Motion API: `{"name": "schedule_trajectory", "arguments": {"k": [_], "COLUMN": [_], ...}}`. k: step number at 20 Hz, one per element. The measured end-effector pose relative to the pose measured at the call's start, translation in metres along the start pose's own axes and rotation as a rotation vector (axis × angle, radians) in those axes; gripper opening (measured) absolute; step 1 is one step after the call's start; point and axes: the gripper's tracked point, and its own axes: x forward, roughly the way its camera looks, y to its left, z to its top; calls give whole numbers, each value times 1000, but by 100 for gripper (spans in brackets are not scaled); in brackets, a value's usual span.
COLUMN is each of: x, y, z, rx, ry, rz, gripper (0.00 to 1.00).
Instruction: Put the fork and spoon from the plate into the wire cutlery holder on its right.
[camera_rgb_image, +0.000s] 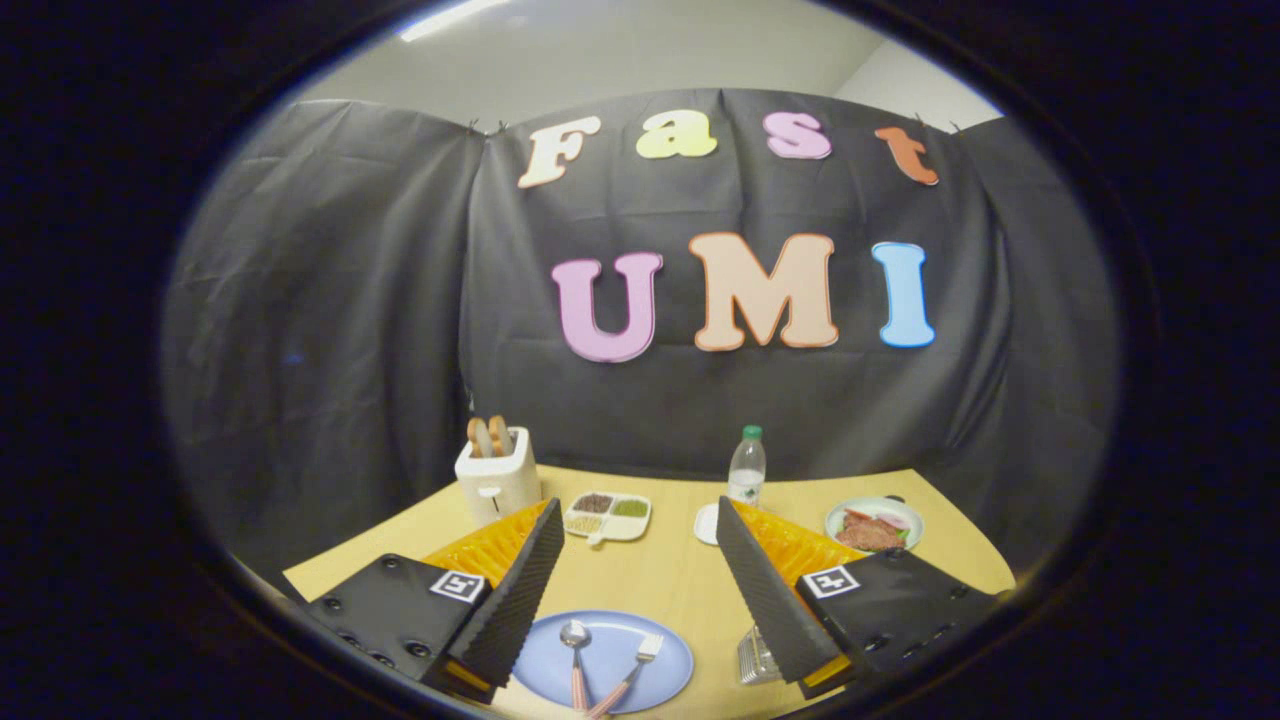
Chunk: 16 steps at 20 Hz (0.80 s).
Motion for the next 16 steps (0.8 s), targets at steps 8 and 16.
{"name": "schedule_trajectory", "arguments": {"k": [8,16], "x": [20,21], "y": [12,18], "z": [-111,-191], "rx": [-26,-109], "ry": [294,524], "rz": [52,77], "gripper": [99,99]}}
